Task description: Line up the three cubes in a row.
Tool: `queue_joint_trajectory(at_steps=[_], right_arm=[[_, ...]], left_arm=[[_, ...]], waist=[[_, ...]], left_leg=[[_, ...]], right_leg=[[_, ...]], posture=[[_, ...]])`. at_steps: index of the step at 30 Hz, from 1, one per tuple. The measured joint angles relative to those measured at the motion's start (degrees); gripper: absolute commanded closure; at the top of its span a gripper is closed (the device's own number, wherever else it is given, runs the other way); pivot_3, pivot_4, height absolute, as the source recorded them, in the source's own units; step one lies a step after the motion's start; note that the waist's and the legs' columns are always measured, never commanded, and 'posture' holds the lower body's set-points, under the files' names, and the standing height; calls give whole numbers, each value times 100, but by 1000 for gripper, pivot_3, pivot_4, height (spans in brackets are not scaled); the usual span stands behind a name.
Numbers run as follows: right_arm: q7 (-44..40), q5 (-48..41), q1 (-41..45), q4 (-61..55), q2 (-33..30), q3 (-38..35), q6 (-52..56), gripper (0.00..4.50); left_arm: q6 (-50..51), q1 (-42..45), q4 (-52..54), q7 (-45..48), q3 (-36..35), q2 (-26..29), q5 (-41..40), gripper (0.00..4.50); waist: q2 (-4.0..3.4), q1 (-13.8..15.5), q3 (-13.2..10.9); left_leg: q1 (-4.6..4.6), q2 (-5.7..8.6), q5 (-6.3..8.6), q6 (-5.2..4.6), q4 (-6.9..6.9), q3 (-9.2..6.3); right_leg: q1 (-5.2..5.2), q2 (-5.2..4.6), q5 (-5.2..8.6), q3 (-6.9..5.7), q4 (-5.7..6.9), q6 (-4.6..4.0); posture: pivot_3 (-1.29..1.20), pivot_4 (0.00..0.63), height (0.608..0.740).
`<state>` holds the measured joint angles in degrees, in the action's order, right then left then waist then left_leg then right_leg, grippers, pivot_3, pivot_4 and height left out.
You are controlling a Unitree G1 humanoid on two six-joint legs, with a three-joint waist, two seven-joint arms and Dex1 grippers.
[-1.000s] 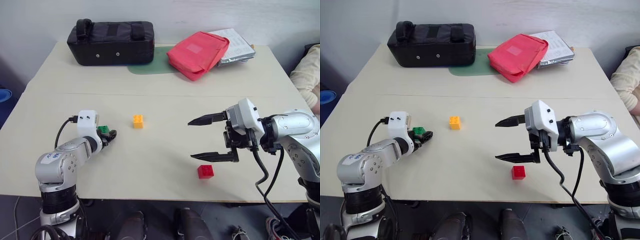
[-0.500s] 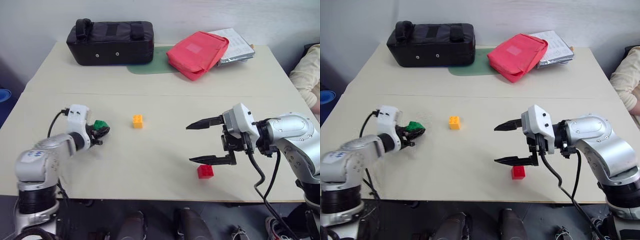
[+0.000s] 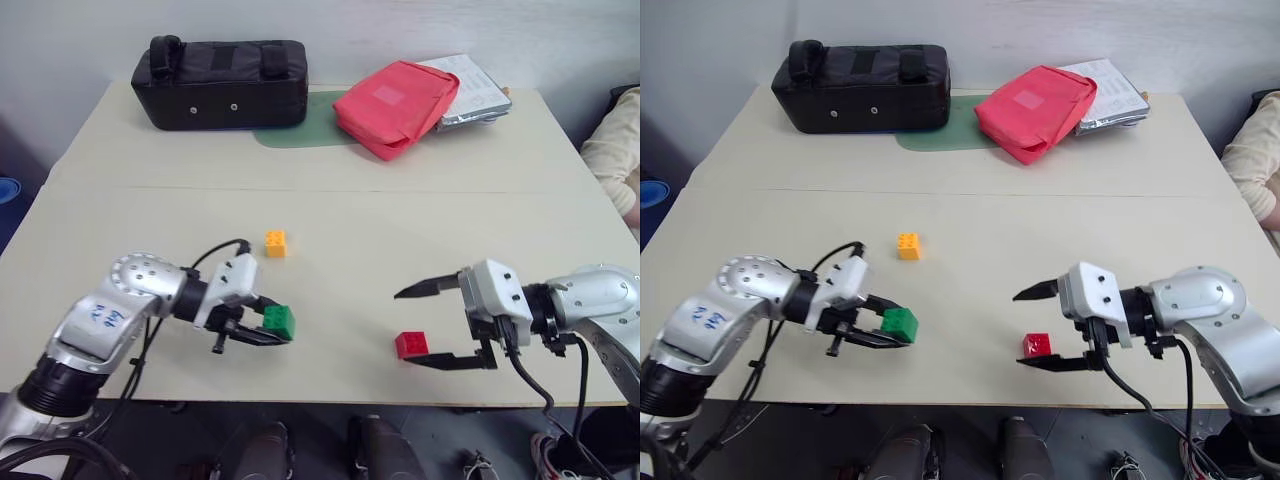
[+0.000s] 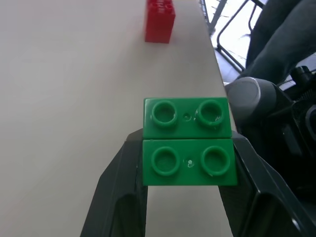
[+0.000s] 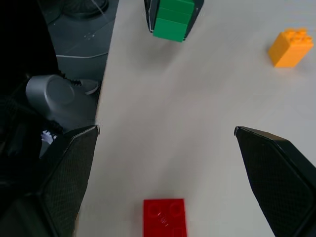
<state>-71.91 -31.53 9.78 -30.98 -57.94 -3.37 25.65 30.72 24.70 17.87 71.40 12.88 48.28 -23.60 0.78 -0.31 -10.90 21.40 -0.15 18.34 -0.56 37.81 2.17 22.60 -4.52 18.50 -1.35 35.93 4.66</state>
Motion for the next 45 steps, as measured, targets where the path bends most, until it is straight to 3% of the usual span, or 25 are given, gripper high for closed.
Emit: queue_joint_trajectory(at_steps=[8,17,35,37,45], right_arm=[[14,-169,-627,-334,-210,-599,77,0],[26,-107,-1016,-348,-211,-765,31,0],[185,-49,-1014,-349,-211,-670,-71,0],[199,-49,-998,-348,-211,-635,-71,0],[244,-64,-837,-340,-211,-591,-68,0]], left_arm=[[-129,275,-70,-179,857,-557,711,2978],[-71,640,-535,-640,1404,-1202,1459,2978],[462,618,-291,-832,1595,-1337,1644,2978],[510,618,-284,-838,1596,-1337,1650,2253],[745,575,-115,-874,1545,-1290,1616,32]], waist=[[1,29,0],[1,39,0],[1,42,0],[1,42,0],[1,39,0]], left_leg=[[-3,3,5,-44,18,-4],[-1,7,0,-39,24,-3],[-1,8,-13,-18,26,-3],[-2,7,-13,-18,26,-3],[-2,8,-13,-17,27,-4]], right_leg=[[-11,-2,-9,4,9,16],[-12,0,-10,5,9,18],[-13,0,-10,6,10,19],[-13,0,-10,6,10,18],[-13,-1,-10,6,11,19]], posture=[[0,150,740],[0,150,740],[0,150,740],[0,150,740],[0,150,740]])
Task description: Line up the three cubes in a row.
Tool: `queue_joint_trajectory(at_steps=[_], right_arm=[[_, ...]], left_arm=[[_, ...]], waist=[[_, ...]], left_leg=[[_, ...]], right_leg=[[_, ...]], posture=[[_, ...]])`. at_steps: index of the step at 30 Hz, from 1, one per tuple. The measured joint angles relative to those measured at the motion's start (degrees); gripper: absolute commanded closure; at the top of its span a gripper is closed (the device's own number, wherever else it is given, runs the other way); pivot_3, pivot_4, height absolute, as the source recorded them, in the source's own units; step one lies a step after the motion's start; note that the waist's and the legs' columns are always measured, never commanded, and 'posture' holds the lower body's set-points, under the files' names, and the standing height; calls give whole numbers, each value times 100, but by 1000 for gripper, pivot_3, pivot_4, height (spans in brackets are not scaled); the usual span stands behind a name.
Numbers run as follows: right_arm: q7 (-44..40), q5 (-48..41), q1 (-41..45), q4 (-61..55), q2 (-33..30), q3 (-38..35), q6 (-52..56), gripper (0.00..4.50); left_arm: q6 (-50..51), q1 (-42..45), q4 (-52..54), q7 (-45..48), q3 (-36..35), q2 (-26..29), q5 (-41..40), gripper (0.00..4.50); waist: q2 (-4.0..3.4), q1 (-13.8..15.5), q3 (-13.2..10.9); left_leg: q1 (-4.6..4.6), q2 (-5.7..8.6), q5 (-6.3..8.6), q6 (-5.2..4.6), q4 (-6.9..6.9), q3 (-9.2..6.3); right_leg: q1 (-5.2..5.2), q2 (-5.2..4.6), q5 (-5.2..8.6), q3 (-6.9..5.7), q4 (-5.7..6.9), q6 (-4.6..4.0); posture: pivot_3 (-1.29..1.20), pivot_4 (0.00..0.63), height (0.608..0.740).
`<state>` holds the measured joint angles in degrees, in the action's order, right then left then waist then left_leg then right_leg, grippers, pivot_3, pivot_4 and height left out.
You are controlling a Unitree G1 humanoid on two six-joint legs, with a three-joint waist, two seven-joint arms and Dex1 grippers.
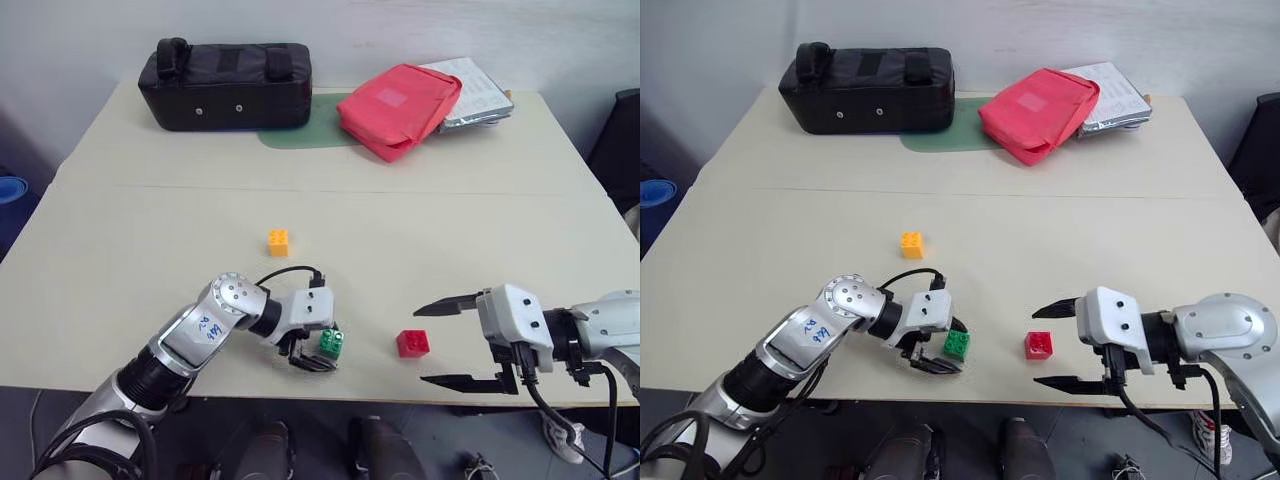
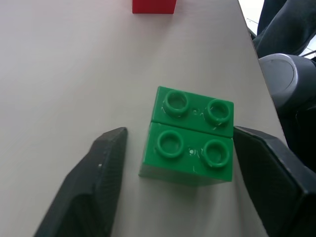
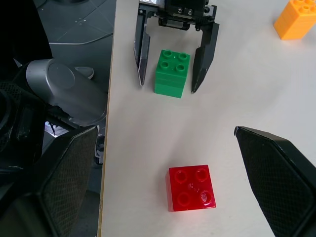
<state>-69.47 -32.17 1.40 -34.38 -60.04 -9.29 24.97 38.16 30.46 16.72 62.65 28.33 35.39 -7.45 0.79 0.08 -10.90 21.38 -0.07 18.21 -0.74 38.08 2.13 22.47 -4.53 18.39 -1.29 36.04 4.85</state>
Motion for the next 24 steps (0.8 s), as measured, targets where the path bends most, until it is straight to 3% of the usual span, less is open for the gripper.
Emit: queue_joint_trajectory(at_steps=[8,14,19,24], right_arm=[[-116,76,439,393,4,218,-152,0],[-198,48,987,874,148,341,-237,0],[-251,18,1306,1226,270,438,-254,0],[-256,21,1499,1391,439,474,-253,0]], left_arm=[[173,-750,491,272,-1044,1008,-629,32],[-569,-2084,338,576,-2690,1885,-1030,32],[-1044,-3160,-208,1051,-4689,2191,-1590,32],[-1143,-3645,-412,985,-5545,2279,-1667,32]], waist=[[0,-31,0],[-1,-34,0],[-2,-26,-1],[-2,-39,-1]], left_leg=[[-4,-4,-2,3,-3,-1],[-4,-6,0,5,-8,-1],[-3,-5,6,6,-14,-3],[-4,-4,24,-12,-15,-2]], right_leg=[[2,-1,1,1,1,-3],[4,-8,4,0,-6,-8],[7,-14,9,-6,-9,-16],[6,-17,8,-7,-10,-16]], posture=[[0,150,740],[0,150,740],[0,150,740],[0,150,740]])
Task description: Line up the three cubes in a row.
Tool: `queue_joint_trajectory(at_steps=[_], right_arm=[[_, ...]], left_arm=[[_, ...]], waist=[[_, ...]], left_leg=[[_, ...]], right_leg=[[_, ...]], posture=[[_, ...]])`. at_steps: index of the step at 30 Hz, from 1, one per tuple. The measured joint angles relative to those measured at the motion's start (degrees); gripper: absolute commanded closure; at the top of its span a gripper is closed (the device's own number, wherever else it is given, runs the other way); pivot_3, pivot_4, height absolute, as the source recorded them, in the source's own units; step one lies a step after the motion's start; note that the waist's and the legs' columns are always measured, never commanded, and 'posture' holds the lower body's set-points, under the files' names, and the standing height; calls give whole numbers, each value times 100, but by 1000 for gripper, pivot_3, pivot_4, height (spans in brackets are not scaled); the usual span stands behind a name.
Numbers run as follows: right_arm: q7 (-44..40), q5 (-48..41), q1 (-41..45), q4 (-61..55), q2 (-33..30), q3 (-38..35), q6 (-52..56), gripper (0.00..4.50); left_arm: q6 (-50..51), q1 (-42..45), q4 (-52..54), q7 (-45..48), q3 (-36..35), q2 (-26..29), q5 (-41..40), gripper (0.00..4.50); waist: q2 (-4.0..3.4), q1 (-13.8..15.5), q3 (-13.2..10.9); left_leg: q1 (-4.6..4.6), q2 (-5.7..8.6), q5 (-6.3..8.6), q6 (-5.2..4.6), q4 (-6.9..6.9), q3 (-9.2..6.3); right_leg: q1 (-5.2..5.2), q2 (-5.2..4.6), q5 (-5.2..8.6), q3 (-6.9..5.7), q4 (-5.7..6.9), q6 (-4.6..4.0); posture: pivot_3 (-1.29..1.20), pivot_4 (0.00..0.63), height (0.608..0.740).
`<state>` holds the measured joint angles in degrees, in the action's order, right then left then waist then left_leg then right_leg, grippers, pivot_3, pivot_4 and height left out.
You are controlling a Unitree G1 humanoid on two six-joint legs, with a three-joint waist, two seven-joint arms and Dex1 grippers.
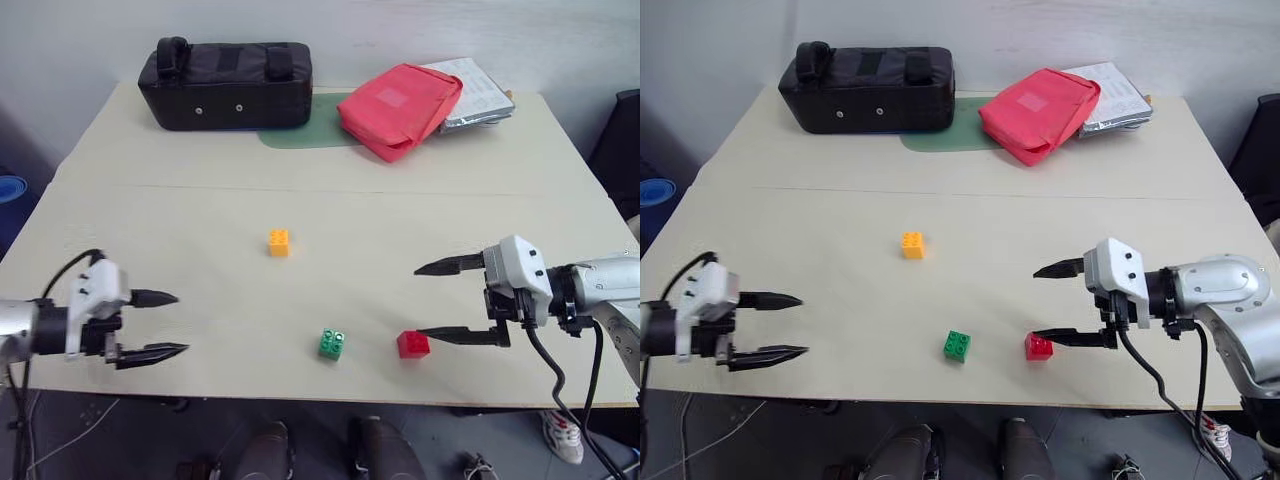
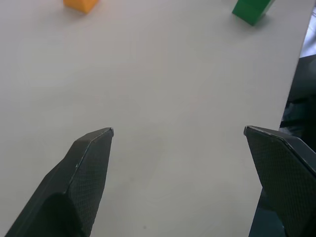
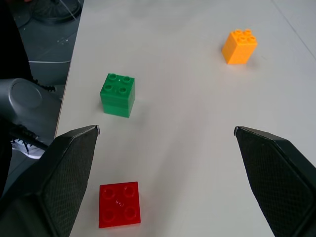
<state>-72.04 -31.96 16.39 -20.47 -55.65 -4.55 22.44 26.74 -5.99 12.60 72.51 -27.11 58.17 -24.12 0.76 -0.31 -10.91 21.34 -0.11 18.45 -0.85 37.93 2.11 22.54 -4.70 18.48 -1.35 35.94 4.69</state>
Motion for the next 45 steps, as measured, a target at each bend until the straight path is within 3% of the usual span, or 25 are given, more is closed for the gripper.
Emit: queue_joint_trajectory(at_steps=[4,7,11,17,25,33,42,45], right_arm=[[36,-20,175,32,82,40,55,0],[107,-27,259,32,143,51,155,0],[214,-33,211,-5,185,25,255,0],[357,-81,75,-212,198,1,351,0],[553,-71,71,-404,253,7,380,0],[635,-71,70,-436,256,14,381,0],[700,-69,70,-447,256,16,380,0],[721,-68,71,-463,257,24,380,0]], left_arm=[[232,192,166,-578,218,-189,10,32],[818,804,496,-1362,705,-557,-8,32],[2353,1946,914,-3036,1329,-1526,-11,32],[3772,2682,1342,-4780,1962,-2830,146,32],[4050,3431,707,-6384,2728,-4178,940,32],[3802,3954,-226,-7073,3060,-4834,1527,32],[3439,4162,-688,-7251,3033,-5053,1810,32],[3356,4179,-761,-7249,3021,-5069,1828,548]], waist=[[-1,23,-1],[-1,24,-1],[1,26,1],[6,25,0],[9,57,0],[11,100,0],[12,174,-1],[12,176,-1]], left_leg=[[0,-1,3,-3,-4,-1],[1,2,2,-2,-3,-1],[7,5,-8,13,4,1],[8,4,-13,17,17,10],[4,11,-19,22,22,10],[5,12,-24,27,23,11],[6,14,-25,29,25,11],[6,14,-25,29,25,11]], right_leg=[[1,1,0,-1,2,0],[1,0,-2,-1,4,4],[2,7,-8,0,12,14],[4,17,-11,8,42,20],[3,16,-11,10,28,21],[4,18,-12,8,26,22],[3,17,-12,7,24,22],[3,17,-12,6,24,22]], posture=[[0,150,740],[0,150,740],[0,150,740],[0,150,740],[0,150,740],[0,150,740],[0,150,740],[0,150,740]])
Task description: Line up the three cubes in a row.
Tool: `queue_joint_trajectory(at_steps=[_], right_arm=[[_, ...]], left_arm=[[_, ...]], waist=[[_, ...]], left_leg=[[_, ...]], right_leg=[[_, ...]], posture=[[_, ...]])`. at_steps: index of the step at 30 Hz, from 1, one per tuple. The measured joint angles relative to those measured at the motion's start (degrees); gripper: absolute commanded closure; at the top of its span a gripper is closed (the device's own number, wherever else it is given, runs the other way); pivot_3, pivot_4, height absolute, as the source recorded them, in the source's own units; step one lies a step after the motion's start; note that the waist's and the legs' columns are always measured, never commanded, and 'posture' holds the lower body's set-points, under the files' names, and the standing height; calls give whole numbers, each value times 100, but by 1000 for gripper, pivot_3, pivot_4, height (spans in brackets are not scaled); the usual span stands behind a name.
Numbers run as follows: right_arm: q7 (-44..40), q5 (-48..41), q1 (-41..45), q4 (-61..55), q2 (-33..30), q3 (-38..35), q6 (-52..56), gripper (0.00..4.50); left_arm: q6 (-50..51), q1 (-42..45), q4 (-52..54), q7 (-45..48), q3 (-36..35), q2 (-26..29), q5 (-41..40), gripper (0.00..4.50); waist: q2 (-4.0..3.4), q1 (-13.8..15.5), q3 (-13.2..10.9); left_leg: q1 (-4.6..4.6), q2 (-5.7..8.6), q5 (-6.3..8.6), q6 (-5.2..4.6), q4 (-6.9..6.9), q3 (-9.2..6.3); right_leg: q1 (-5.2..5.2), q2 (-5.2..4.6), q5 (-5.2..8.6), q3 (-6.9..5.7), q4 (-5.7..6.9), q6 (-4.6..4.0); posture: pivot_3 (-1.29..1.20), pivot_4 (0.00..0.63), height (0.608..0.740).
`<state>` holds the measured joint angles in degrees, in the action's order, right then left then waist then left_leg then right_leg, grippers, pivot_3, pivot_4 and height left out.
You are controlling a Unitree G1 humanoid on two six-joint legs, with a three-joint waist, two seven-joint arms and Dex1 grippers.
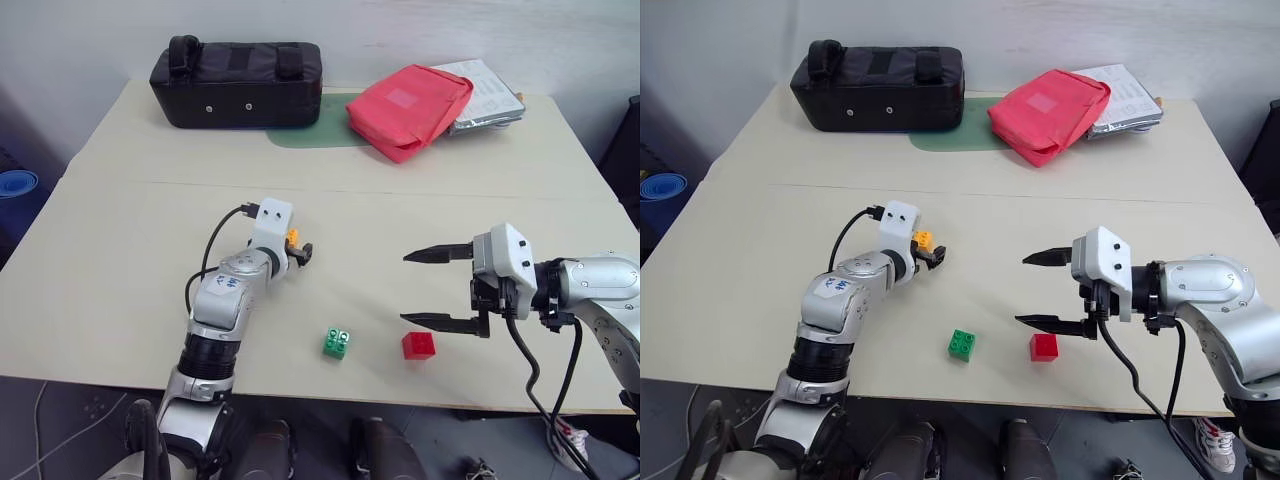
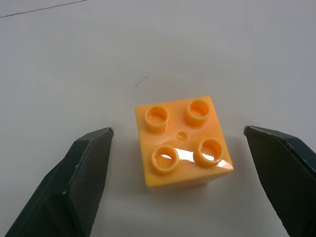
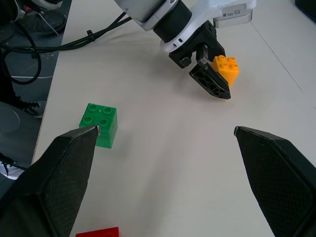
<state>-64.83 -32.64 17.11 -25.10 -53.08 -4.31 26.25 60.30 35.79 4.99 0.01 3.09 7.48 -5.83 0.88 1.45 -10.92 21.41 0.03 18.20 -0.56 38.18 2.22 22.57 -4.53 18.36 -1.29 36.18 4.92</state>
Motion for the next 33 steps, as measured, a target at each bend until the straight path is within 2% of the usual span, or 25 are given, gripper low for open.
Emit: queue_joint_trajectory(at_steps=[3,8,14,16,20,21,22,25,27,31,33], right_arm=[[18,0,0,-4,1,4,0,0],[33,1,0,-4,1,4,0,0],[46,-2,7,-20,1,7,2,0],[36,-7,31,-27,0,17,10,0],[-119,-25,56,-32,-31,64,16,0],[-195,-24,53,-27,-48,86,13,0],[-217,-23,39,-24,-52,86,12,0],[-320,-6,26,-15,-51,160,-11,0],[-373,3,-34,-5,-52,161,-26,0],[-484,56,-266,-15,-79,164,-120,0],[-495,88,-412,-18,-80,164,-141,0]], left_arm=[[-69,13,-150,32,-8,0,14,1342],[-142,22,-180,78,-47,-10,17,2929],[-188,39,-246,271,-116,122,-14,2961],[-299,24,-277,797,-125,587,-173,2961],[-1075,-134,-288,2667,-188,2066,-646,2961],[-1582,-257,-308,3513,-234,2655,-800,2961],[-1736,-296,-312,3802,-253,2836,-854,2961],[-2936,-751,-333,5833,-241,3927,-1170,2961],[-3470,-1005,-358,6812,-236,4365,-1289,2961],[-4223,-1289,-388,8076,-196,4949,-1372,2961],[-4472,-1327,-431,8366,-188,5008,-1365,2255]], waist=[[1,0,-1],[0,0,0],[0,-11,0],[1,-42,0],[0,-110,0],[0,-139,0],[0,-146,0],[-2,-167,0],[-4,-172,0],[-3,-144,0],[-4,-156,0]], left_leg=[[0,0,0,0,0,0],[0,0,0,0,0,0],[-1,-1,-1,2,1,0],[-2,-4,-5,8,-2,2],[-2,-9,-8,16,-8,1],[-1,-8,-8,15,-10,0],[-1,-9,-8,15,-11,-1],[-3,-9,-4,10,-17,-4],[-1,-10,-1,5,-19,-6],[1,-8,6,-6,-21,-12],[1,-5,9,-11,-22,-11]], right_leg=[[0,0,0,-1,0,0],[0,0,0,-1,1,0],[0,1,0,-1,3,0],[3,6,0,0,5,0],[7,7,4,-3,4,-7],[7,5,4,-4,0,-8],[5,4,5,-4,-5,-9],[1,-4,6,-4,-20,-11],[1,-10,7,-4,-23,-14],[-1,-18,9,-10,-25,-17],[-1,-22,9,-8,-24,-17]], posture=[[0,150,740],[0,150,740],[0,150,740],[0,150,740],[0,150,740],[0,150,740],[0,150,740],[0,150,740],[0,150,740],[0,150,740],[0,150,740]])
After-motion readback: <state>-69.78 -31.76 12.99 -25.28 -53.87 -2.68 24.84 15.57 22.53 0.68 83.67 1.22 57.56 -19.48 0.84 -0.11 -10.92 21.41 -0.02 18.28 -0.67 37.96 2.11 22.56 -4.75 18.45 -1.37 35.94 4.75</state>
